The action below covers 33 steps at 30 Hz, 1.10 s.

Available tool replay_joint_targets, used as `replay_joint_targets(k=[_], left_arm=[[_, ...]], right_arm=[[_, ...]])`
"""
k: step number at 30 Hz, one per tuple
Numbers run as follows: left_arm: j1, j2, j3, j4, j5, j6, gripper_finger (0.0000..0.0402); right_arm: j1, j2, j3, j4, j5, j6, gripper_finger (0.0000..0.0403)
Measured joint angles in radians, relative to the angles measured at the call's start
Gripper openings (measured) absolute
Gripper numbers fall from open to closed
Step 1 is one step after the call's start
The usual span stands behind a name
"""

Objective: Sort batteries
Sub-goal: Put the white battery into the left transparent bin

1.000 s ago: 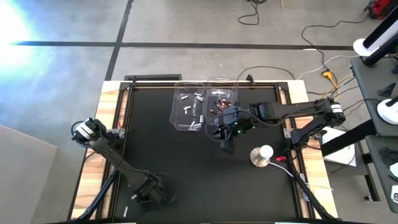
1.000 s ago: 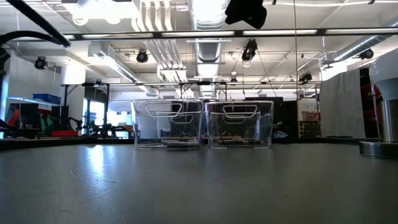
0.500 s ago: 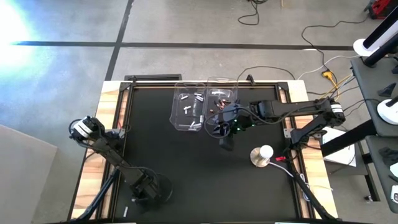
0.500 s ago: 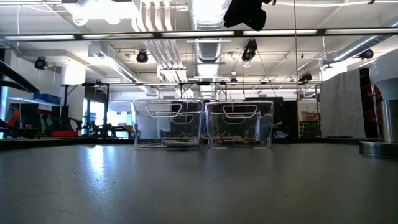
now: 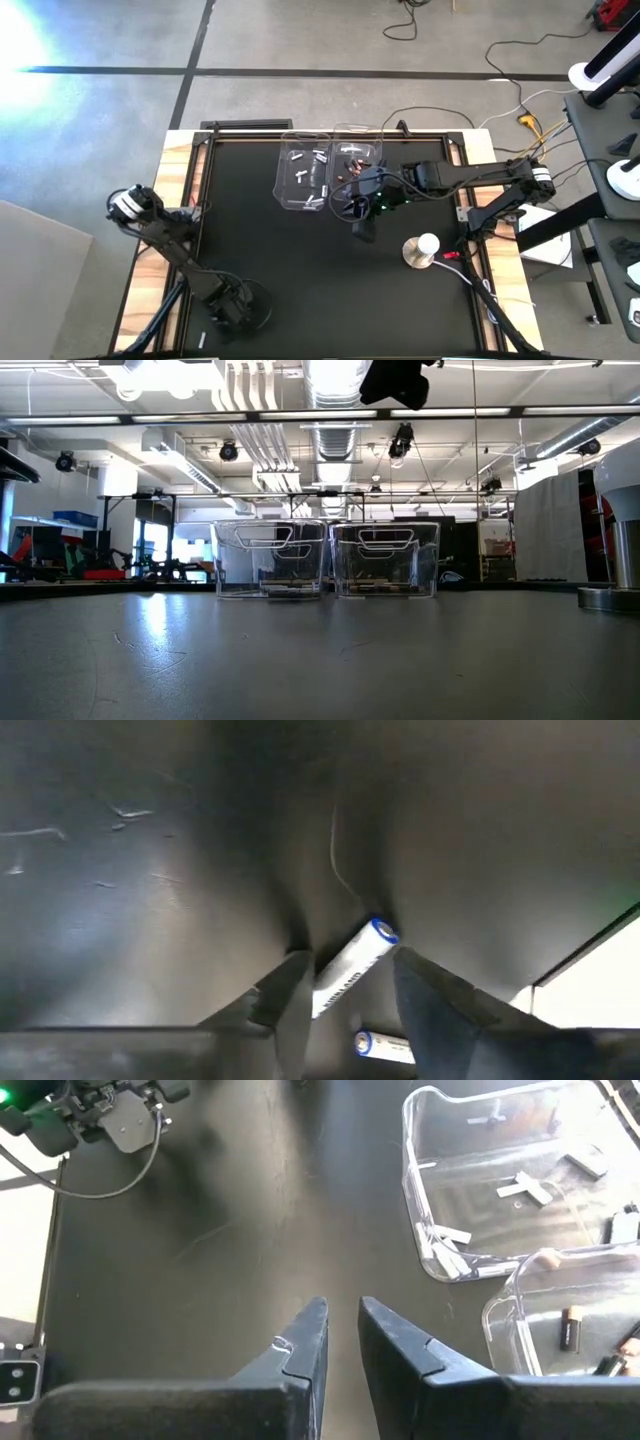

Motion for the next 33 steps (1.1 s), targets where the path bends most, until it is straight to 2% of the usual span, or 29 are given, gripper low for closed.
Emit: replay_joint_targets(k=[8,15,19,28,33], left_arm=[[-0.036,-0.005,0.006,-0.049,-0.108,-0.001,0.0015],[-0.039,-0.007,0.018,-0.063,-0.131,0.036,0.0021],[-0.043,-0.019,0.049,-0.112,-0.187,0.075,0.0017],[-0.034,-0.052,0.239,-0.427,-0.548,0.178,0.0016],[0.002,-0.076,0.355,-0.547,-0.673,0.254,0.0015]], right_arm=[[0.0,0.0,0.0,0.0,0.0,0.023,0.0059],[0.0,-0.004,0.0,0.0,-0.001,0.044,0.0048],[0.001,-0.011,0.0,0.0,-0.002,0.05,0.0049],[0.001,-0.011,0.0,0.0,-0.002,0.052,0.005],[0.003,-0.012,0.0,0.0,-0.004,0.065,0.0044]])
